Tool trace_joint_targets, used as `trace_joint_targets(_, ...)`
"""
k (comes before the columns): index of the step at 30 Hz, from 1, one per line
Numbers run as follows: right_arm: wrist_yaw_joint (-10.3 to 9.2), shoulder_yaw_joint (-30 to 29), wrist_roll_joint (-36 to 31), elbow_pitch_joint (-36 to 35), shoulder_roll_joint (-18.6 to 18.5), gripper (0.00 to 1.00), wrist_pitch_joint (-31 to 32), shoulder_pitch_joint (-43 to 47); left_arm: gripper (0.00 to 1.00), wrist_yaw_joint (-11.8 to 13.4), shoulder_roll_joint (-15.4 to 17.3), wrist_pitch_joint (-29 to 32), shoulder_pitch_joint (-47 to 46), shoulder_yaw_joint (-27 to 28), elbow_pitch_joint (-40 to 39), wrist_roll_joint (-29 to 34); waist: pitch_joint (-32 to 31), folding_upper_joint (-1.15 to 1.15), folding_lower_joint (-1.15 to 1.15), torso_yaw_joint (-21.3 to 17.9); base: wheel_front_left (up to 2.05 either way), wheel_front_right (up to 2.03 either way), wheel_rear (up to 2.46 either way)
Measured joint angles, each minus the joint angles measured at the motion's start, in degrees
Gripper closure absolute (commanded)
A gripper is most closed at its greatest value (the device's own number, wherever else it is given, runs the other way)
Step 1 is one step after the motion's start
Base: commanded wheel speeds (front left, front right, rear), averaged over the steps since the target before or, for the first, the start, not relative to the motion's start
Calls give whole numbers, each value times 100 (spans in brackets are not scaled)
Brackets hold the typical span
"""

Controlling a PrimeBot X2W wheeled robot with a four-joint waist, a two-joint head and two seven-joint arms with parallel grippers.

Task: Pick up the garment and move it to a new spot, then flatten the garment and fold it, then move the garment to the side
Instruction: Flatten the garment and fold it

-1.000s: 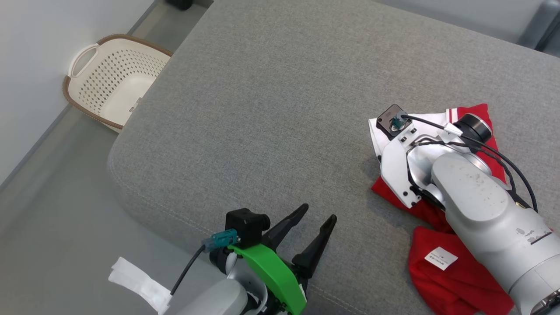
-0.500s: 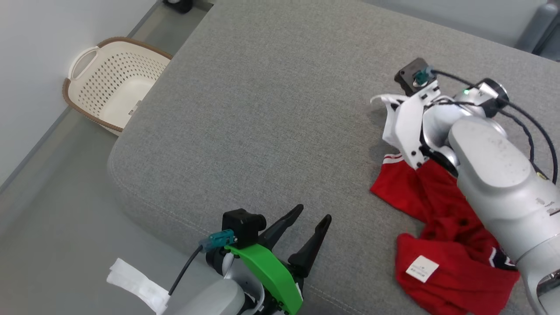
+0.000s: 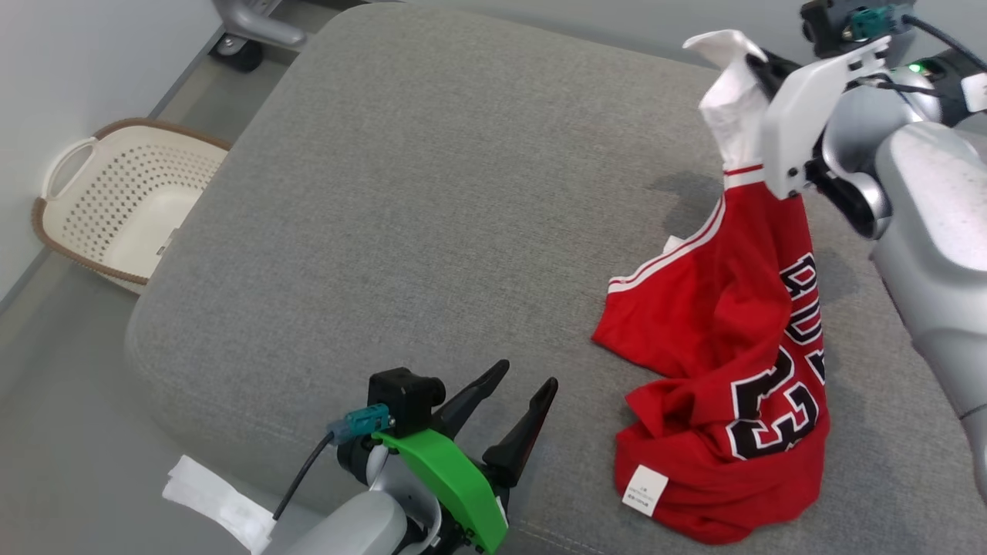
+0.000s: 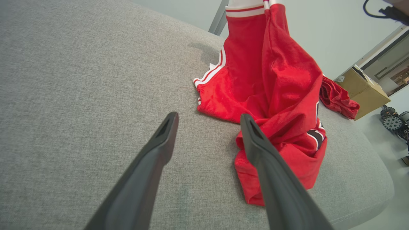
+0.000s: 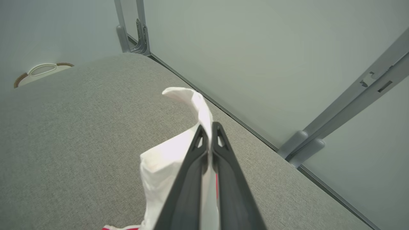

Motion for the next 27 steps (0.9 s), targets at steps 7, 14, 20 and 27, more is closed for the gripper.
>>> trace_joint_targets(7, -398, -586, 194, -274, -676, 100, -205, 346, 0, 0, 34, 29, 0, -19, -26, 0, -86, 0, 0, -531, 0, 0, 0)
trace_joint_targets(14, -826, -1204, 617, -609, -894, 100, -372, 1396, 0, 35, 70, 75, 1, -14, -89, 0, -147, 0, 0, -1086, 0, 0, 0)
trace_joint_targets(20, -1188, -1769, 1025, -950, -845, 100, -642, 2334, 0, 158, 145, 74, -3, 110, -177, 25, -148, 0, 0, -1575, 0, 0, 0)
trace_joint_targets(27, -1281, -2206, 1227, -1028, -765, 100, -818, 3483, 0, 208, 234, 164, -38, 88, -176, 226, -85, 0, 0, -2115, 0, 0, 0)
